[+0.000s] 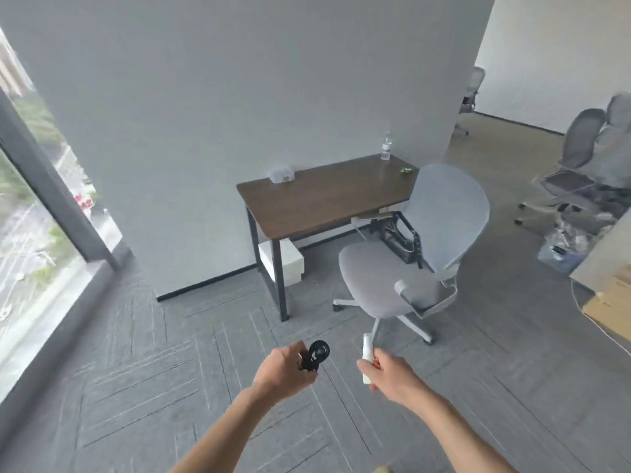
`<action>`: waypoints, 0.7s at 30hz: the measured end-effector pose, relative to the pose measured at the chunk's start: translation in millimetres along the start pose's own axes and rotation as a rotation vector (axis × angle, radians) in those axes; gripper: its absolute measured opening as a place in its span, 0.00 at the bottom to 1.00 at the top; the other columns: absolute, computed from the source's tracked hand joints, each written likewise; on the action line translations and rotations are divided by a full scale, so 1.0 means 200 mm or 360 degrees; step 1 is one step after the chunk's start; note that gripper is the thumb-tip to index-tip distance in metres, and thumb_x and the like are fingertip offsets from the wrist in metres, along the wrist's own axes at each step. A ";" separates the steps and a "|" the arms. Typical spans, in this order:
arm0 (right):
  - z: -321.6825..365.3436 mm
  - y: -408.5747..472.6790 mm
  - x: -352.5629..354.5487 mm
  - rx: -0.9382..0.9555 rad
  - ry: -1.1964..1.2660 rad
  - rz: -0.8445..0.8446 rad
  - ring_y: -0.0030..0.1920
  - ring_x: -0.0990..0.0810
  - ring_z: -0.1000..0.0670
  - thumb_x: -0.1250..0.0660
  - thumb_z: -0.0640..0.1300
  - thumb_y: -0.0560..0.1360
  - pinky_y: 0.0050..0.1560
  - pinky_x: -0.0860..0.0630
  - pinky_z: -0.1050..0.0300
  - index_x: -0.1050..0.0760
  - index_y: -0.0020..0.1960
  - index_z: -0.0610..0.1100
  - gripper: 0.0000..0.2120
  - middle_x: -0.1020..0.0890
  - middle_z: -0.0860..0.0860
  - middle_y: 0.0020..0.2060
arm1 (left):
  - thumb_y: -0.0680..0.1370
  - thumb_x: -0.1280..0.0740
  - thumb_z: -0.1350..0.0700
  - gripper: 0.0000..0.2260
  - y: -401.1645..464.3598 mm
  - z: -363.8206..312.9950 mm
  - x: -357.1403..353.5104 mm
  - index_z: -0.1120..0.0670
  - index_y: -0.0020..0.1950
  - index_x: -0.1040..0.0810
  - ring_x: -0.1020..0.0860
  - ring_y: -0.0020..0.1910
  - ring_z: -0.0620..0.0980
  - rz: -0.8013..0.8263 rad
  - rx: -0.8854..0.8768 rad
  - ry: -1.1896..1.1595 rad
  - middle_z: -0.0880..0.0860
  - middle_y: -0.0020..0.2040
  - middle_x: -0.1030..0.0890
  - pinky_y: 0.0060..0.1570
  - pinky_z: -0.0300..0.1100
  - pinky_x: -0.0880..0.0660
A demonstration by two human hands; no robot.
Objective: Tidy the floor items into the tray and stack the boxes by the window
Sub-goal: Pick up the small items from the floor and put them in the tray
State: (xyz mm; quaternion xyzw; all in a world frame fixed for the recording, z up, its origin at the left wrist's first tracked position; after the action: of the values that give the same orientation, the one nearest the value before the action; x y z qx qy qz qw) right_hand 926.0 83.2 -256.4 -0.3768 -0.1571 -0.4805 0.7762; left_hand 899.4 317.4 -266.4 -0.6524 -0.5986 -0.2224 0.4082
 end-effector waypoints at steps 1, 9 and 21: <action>0.04 0.14 0.02 0.0028 -0.0020 0.0017 0.32 0.22 0.58 0.41 0.58 0.78 0.35 0.28 0.62 0.25 0.49 0.46 0.16 0.17 0.52 0.37 | 0.70 0.31 0.49 0.15 0.11 0.02 0.05 0.52 0.55 0.24 0.20 0.37 0.51 -0.0028 0.0018 0.0000 0.50 0.41 0.18 0.29 0.38 0.27; 0.43 1.25 0.42 0.0239 0.0050 0.0108 0.27 0.27 0.59 0.41 0.60 0.79 0.32 0.31 0.63 0.27 0.46 0.48 0.16 0.19 0.52 0.33 | 0.72 0.30 0.54 0.10 1.14 -0.03 0.51 0.52 0.52 0.25 0.28 0.28 0.40 -0.0180 0.0122 -0.0108 0.48 0.38 0.19 0.22 0.28 0.35; 1.12 2.67 0.84 0.0256 0.0045 0.0221 0.27 0.29 0.54 0.41 0.61 0.79 0.25 0.35 0.61 0.31 0.43 0.46 0.18 0.24 0.50 0.31 | 0.67 0.32 0.46 0.13 2.46 0.14 1.08 0.51 0.47 0.26 0.24 0.32 0.50 -0.0377 0.0298 -0.0154 0.49 0.37 0.19 0.32 0.45 0.25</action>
State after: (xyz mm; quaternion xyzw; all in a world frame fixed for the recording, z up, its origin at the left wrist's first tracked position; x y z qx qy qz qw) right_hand 1496.8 277.7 -237.5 -0.3166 -0.1576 -0.4166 0.8375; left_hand 1406.8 493.0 -245.0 -0.5463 -0.7085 -0.1804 0.4087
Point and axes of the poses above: each hand's wrist, its own y-axis towards the middle knuckle, its own x-axis out of the back of the hand, z = x × y, the point moved 2 cm from there along y, towards the middle knuckle
